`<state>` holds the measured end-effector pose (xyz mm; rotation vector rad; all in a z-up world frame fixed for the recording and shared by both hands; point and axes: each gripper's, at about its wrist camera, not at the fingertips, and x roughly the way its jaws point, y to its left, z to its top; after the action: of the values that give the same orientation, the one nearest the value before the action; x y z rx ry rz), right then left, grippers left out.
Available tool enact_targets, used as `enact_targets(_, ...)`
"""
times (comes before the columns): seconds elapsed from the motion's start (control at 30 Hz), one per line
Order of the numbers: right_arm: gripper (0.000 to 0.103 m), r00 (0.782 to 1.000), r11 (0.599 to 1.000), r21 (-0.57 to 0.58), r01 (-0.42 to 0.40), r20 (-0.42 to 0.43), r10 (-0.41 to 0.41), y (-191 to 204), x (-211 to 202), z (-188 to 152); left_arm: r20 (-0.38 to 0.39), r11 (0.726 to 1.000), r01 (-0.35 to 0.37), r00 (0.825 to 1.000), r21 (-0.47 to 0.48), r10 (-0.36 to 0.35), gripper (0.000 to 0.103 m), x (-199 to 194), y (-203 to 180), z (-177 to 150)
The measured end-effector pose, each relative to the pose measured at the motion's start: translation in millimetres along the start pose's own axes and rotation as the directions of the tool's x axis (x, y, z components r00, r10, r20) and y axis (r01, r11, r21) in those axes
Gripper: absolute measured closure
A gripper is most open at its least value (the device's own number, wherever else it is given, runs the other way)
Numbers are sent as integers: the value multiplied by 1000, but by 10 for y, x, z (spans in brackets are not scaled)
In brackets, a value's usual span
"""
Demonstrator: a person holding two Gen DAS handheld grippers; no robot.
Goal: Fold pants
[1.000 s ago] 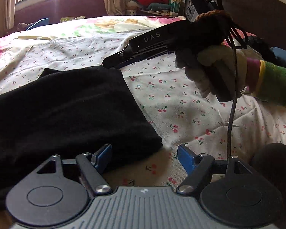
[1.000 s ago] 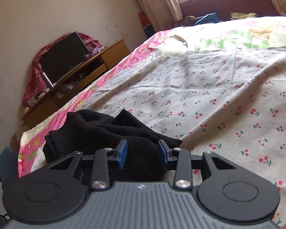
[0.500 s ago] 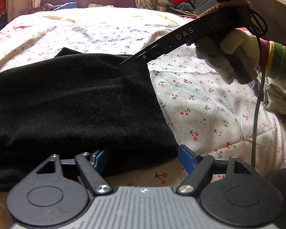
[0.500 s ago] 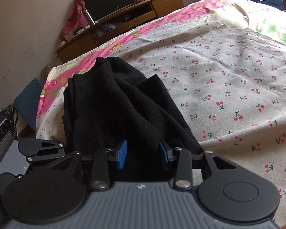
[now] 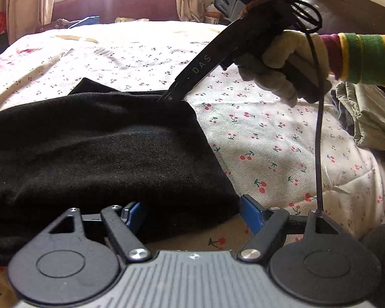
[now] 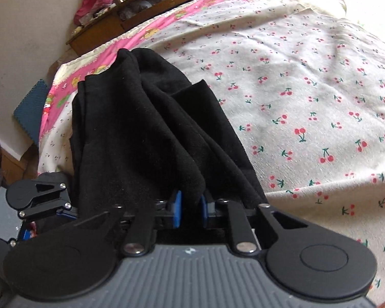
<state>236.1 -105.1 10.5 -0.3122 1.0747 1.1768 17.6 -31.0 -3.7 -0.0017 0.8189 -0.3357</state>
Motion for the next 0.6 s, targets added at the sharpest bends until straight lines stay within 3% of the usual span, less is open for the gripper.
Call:
enact_targets(0.07,98,998,998,48,46,28,-47,124,-145,-29,10,1000,3,1000,-11,-3,14,-16,22,3)
enact_targets(0.13,99,990,994,72,83,110,-91,189,-360,-42,30,1000,-4,1000,-16,4,14,-60,34,-1)
enact_targets(0.23,99,977,973,171,154,123,-176,63,-271,-85,45,999,-30,998,-38,32,14,-185,32,-23)
enact_targets(0.47,99,967,951,286,121,184,-178,-9,-279,-114,-8,991,-82,997,-103,81,15,-215,13,-67)
enact_targets(0.6,99,959,941,318,117,209,-190,40,-286,-150,-56,986,-41,998,-162,32,16,-216,38,-134)
